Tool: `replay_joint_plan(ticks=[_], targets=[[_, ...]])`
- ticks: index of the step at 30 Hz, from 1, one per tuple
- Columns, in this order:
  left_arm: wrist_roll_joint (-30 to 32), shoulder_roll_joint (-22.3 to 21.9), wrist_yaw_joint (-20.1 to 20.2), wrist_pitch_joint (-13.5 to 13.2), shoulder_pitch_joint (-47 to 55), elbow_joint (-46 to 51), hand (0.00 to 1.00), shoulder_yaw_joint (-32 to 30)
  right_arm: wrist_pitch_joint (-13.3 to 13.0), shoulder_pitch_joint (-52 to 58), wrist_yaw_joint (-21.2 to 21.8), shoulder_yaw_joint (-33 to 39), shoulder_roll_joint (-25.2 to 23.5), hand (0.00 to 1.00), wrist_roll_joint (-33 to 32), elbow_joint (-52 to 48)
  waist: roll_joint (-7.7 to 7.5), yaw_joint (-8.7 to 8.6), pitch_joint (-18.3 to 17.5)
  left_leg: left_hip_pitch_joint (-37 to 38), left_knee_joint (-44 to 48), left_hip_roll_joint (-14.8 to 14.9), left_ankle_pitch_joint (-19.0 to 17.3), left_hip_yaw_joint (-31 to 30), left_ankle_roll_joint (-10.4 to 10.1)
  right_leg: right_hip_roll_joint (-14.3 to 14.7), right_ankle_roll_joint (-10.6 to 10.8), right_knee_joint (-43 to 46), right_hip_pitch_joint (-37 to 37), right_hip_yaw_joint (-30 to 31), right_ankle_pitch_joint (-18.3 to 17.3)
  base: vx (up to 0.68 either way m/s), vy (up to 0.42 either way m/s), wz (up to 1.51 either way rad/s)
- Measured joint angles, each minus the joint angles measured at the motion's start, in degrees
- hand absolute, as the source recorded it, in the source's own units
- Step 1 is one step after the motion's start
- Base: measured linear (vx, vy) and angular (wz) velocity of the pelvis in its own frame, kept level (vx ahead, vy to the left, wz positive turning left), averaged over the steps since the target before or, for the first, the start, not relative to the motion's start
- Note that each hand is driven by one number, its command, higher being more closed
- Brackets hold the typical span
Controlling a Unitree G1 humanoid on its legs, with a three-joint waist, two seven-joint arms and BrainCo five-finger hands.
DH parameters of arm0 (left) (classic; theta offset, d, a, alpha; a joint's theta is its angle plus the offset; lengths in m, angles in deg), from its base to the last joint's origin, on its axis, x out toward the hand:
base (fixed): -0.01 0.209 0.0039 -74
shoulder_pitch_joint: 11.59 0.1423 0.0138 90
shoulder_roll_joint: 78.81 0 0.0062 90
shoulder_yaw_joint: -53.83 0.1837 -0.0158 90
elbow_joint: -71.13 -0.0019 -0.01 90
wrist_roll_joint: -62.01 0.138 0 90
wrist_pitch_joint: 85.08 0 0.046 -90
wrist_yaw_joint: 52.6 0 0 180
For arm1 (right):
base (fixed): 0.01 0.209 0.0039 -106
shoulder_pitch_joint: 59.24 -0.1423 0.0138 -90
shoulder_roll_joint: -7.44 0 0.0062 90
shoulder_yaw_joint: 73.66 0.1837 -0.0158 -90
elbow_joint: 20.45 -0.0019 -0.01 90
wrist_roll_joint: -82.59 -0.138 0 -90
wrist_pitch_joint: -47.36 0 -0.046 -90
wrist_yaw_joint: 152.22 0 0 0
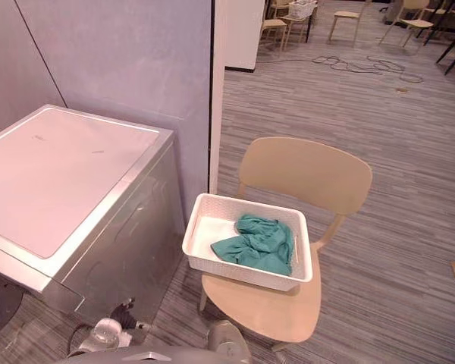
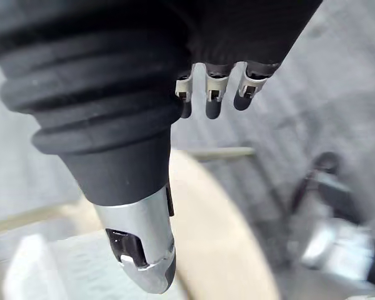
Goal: Pick up the laundry basket with both hands and put the clothes into the washing machine.
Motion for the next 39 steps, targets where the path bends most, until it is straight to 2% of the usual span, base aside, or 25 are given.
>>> replay_joint_plan(ticks=[3, 6, 8, 12, 15, 18, 20, 22, 23, 24, 25, 26, 27, 30, 31, 32, 33, 35, 37, 39], targets=[[2.29, -0.29, 0.01, -0.07, 0.95, 0.02, 0.00, 1.55, -1.48, 6.38, 2.65, 1.91, 0.75, 0.00, 0.69, -22.41, -0.45, -1.15, -0.58, -2.53, -0.41, 0.67, 0.66, -0.03, 0.13, 0.36, -0.14, -2.63, -1.23, -0.33, 2.11, -0.06, -0.014, 0.06], [3.41, -1.22, 0.10, -0.75, 2.36, 0.20, 0.00, 4.26, -2.78, 9.24, 4.83, 7.08, 0.62, 0.00, 0.20, -35.26, 0.05, -2.84, -1.58, -4.45, -1.07, 0.88, 1.64, -0.56, 0.15, 0.01, 0.51, -6.28, -1.18, -1.20, 4.45, 0.00, 0.026, 0.16], [4.00, -1.66, 0.15, -1.49, 3.18, 0.27, 0.00, 5.47, -3.54, 9.87, 5.96, 10.73, 0.64, 0.00, -0.78, -42.45, 0.46, -3.55, -2.59, -5.58, -1.01, 0.68, 1.89, -0.57, -0.01, -0.44, 0.74, -8.65, -1.10, -1.14, 5.92, 0.03, 0.063, 0.08], [6.30, -1.55, 0.36, -2.48, 3.67, 0.28, 0.00, 8.22, -6.62, 5.62, 5.23, 16.79, 1.16, 0.00, -0.66, -48.50, 1.04, -3.98, -3.60, -6.79, -1.07, -0.27, 1.89, -0.32, 0.00, -1.67, 1.49, -13.81, -0.01, -0.89, 8.88, 0.02, 0.096, 0.00], [7.97, -1.17, 0.75, -3.17, 3.58, 0.24, 0.00, 10.16, -7.93, 0.61, 3.93, 13.53, 3.83, 0.00, -0.56, -49.19, 1.38, -3.84, -3.83, -6.90, -1.70, -1.03, 1.91, -0.36, 0.13, -2.83, 2.21, -18.85, 2.21, -0.99, 11.69, -0.01, 0.096, 0.05], [8.94, -0.66, 1.38, -3.48, 2.81, 0.07, 0.00, 12.67, -8.18, -3.38, 4.02, 3.08, 11.88, 0.00, 4.26, -49.10, 1.74, -2.76, -4.14, -9.07, -1.90, -2.53, 2.06, -1.84, 0.37, -4.93, 2.97, -23.91, 3.28, -1.97, 14.38, -0.02, 0.086, 0.23], [8.92, -0.21, 1.38, -3.46, 2.39, -0.01, 0.00, 13.56, -8.63, -5.10, 4.70, -1.23, 16.42, 0.00, 6.31, -48.43, 2.16, -2.26, -4.07, -10.41, -1.92, -3.22, 2.46, -3.38, 0.90, -5.95, 3.35, -25.48, 3.57, -3.02, 15.16, -0.01, 0.041, 0.36], [8.87, 0.67, 1.37, -3.46, 2.01, 0.12, 0.00, 13.71, -9.12, -9.82, 5.91, -6.47, 22.64, 0.00, 8.21, -42.07, 2.38, -1.68, -3.30, -11.55, -1.89, -3.77, 3.06, -5.70, 1.13, -7.00, 3.46, -26.63, 4.81, -5.41, 15.48, -0.01, 0.035, 0.56], [8.86, 1.12, 1.37, -3.47, 1.83, 0.21, 0.00, 13.92, -9.09, -11.45, 5.94, -7.85, 24.03, 0.00, 8.31, -39.32, 2.72, -1.36, -3.26, -11.70, -1.90, -3.84, 3.21, -6.33, 1.13, -7.19, 3.46, -26.81, 5.17, -6.03, 15.48, -0.03, 0.022, 0.50], [8.73, 2.25, 1.33, -3.45, 1.48, 0.87, 0.00, 14.71, -8.80, -15.73, 5.97, -11.33, 27.18, 0.00, 8.43, -31.77, 2.57, -0.29, -2.40, -12.30, -1.93, -4.00, 3.50, -7.26, 1.07, -7.48, 3.43, -26.87, 5.11, -6.83, 15.51, -0.02, 0.011, 0.35], [8.69, 2.65, 1.33, -3.45, 1.24, 1.03, 0.00, 14.75, -8.73, -17.72, 5.98, -12.66, 28.36, 0.00, 8.51, -28.69, 3.09, 0.02, -2.00, -12.71, -1.83, -4.10, 3.66, -7.80, 1.05, -7.69, 3.43, -26.85, 5.16, -7.39, 15.50, -0.05, 0.015, 0.37], [8.30, 3.31, 1.32, -3.41, 0.61, 1.12, 0.00, 14.76, -8.34, -21.83, 5.97, -15.16, 30.53, 0.00, 9.23, -22.48, 2.73, 0.61, -0.42, -13.25, -1.88, -4.37, 4.20, -8.39, 1.15, -7.98, 3.46, -26.82, 4.96, -7.82, 15.63, -0.04, 0.009, 0.35], [7.69, 3.81, 1.24, -3.31, -0.03, 1.18, 0.00, 14.77, -7.29, -26.11, 5.67, -17.11, 31.97, 0.00, 12.17, -16.13, 3.78, 1.02, 0.68, -13.81, -1.84, -4.50, 4.55, -9.21, 1.01, -8.20, 3.42, -26.78, 4.94, -8.58, 15.73, -0.06, 0.008, 0.33], [5.97, 4.17, 1.01, -3.13, -1.28, 1.67, 0.00, 14.67, -5.21, -34.68, 5.26, -19.46, 33.05, 0.00, 18.08, -1.94, 4.62, 2.28, 3.61, -14.51, -1.87, -4.45, 5.08, -10.19, 0.83, -8.23, 3.32, -26.36, 4.63, -9.31, 15.79, -0.04, -0.003, 0.18], [5.17, 4.07, 0.83, -3.00, -1.46, 2.00, 0.00, 14.71, -4.51, -36.92, 4.38, -20.28, 33.41, 0.00, 19.25, 2.48, 4.37, 2.64, 4.40, -15.14, -1.89, -4.48, 5.20, -10.44, 0.81, -8.25, 3.32, -26.12, 4.01, -9.45, 15.79, -0.04, -0.006, 0.09], [4.10, 4.11, 0.46, -2.93, -1.66, 2.62, 0.00, 14.66, -3.49, -39.78, 3.32, -20.32, 33.40, 0.00, 19.82, 7.28, 5.43, 3.11, 4.92, -16.01, -1.77, -4.50, 5.43, -10.74, 0.74, -8.26, 3.26, -25.46, 2.94, -9.54, 15.83, -0.03, -0.004, 0.07], [3.87, 4.12, 0.40, -2.91, -1.75, 2.77, 0.00, 14.65, -3.32, -40.43, 3.19, -20.28, 33.42, 0.00, 19.97, 8.19, 5.44, 3.19, 5.23, -16.16, -1.76, -4.50, 5.49, -10.79, 0.75, -8.26, 3.25, -25.31, 2.77, -9.56, 15.83, -0.04, -0.006, 0.11], [1.46, 4.32, -0.04, -2.87, -2.81, 3.52, 0.00, 14.42, -1.99, -46.29, 1.91, -20.25, 34.10, 0.00, 21.84, 16.95, 5.95, 3.56, 8.27, -17.99, -1.49, -4.51, 6.19, -11.44, 0.81, -8.34, 2.99, -23.69, 0.41, -10.20, 15.66, -0.04, -0.016, 0.15], [0.36, 4.32, -0.47, -2.88, -3.89, 3.77, 0.00, 13.71, -0.97, -49.76, 0.84, -20.24, 34.98, 0.00, 21.85, 21.46, 6.33, 3.78, 10.70, -19.24, -0.37, -4.54, 6.23, -12.15, 0.82, -8.41, 2.72, -22.20, -0.84, -10.34, 15.44, -0.05, -0.009, 0.12], [-1.14, 4.32, -1.54, -2.89, -3.86, 5.21, 0.00, 12.99, -0.88, -52.90, 0.38, -20.09, 35.93, 0.00, 21.85, 25.38, 6.72, 4.05, 12.19, -20.89, 0.62, -4.59, 6.24, -12.31, 0.81, -8.41, 2.54, -20.32, -2.92, -10.13, 14.99, -0.07, -0.011, 0.05]])
